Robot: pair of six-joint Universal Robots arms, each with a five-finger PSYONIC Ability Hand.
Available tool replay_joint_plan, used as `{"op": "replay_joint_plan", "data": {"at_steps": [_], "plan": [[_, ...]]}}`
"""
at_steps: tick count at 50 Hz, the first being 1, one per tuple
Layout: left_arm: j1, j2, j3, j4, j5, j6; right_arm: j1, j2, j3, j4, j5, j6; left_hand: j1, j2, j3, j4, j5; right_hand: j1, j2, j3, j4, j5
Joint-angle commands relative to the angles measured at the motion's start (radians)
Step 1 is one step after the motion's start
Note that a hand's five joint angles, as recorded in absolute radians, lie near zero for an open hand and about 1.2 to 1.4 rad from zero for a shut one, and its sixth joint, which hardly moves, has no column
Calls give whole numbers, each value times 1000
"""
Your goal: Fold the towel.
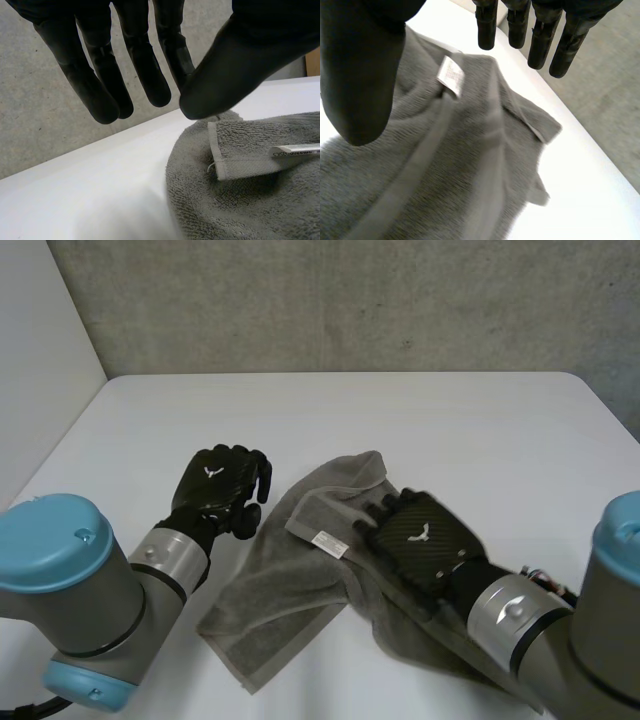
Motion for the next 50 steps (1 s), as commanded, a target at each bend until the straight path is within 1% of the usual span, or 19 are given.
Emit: {"op": "replay_joint_plan", "data": {"at_steps": [1,4,6,12,18,20,26,28,38,40,41,42,44,45,46,47,48,49,50], "plan": [[1,71,-2,-133,0,1,-127,-4,-5,61,7,-4,-831,-827,-835,-838,-1016,-58,-68,-64,-79,-59],[3,81,-5,-173,-1,8,-153,-2,3,62,12,-4,-902,-898,-906,-909,-1088,-58,-68,-64,-79,-59],[3,92,-15,-236,-7,30,-184,-1,32,62,15,-4,-1059,-1056,-1064,-1067,-1245,-58,-68,-64,-79,-59],[3,95,-67,-302,-14,99,-214,-11,107,64,14,7,-1081,-1077,-1086,-1088,-1267,-58,-68,-64,-79,-59],[3,98,-127,-289,-15,163,-217,-41,168,64,12,9,-1081,-1077,-1086,-1088,-1267,-58,-68,-64,-79,-59],[6,92,-147,-271,-12,185,-233,-47,210,62,-8,10,-1078,-1074,-1083,-1085,-1264,-58,-68,-64,-79,-59],[12,52,-146,-222,-17,195,-253,-45,259,44,-22,12,-1069,-1066,-1074,-1077,-1255,-58,-68,-64,-79,-59],[22,29,-130,-211,-20,195,-254,-38,273,24,-43,15,-1063,-1060,-1068,-1071,-1249,-58,-68,-64,-79,-59],[32,-27,-86,-214,-44,196,-262,7,287,-44,-49,16,-1034,-1030,-1039,-1041,-1220,-58,-68,-64,-79,-59],[33,-43,-81,-210,-43,196,-262,13,285,-51,-49,16,-1002,-998,-1006,-1009,-1188,-16,-26,-21,-37,-17],[33,-43,-81,-210,-43,196,-262,18,282,-57,-49,15,-1002,-998,-1006,-1009,-1187,92,82,86,71,91],[33,-49,-80,-210,-43,196,-262,18,282,-57,-49,15,-972,-969,-977,-980,-1158,93,83,87,72,92],[33,-54,-78,-210,-43,198,-271,22,279,-71,-49,15,-928,-925,-933,-936,-1114,321,311,315,300,320],[33,-55,-77,-213,-43,198,-271,22,279,-71,-49,15,-841,-838,-846,-848,-1027,322,312,316,301,321],[33,-55,-77,-213,-43,198,-274,21,277,-76,-49,15,-840,-837,-845,-848,-1026,464,454,459,443,463],[33,-57,-74,-217,-43,198,-276,21,274,-82,-49,16,-698,-694,-702,-705,-884,655,645,649,634,654],[33,-57,-74,-219,-41,198,-276,21,274,-82,-49,16,-536,-533,-541,-544,-722,657,647,651,636,656],[33,-57,-74,-219,-41,198,-274,19,268,-86,-48,16,-535,-531,-539,-542,-721,817,806,811,796,815],[33,-57,-74,-220,-41,196,-274,19,268,-86,-48,16,-387,-383,-391,-394,-572,818,808,812,797,817]]}}
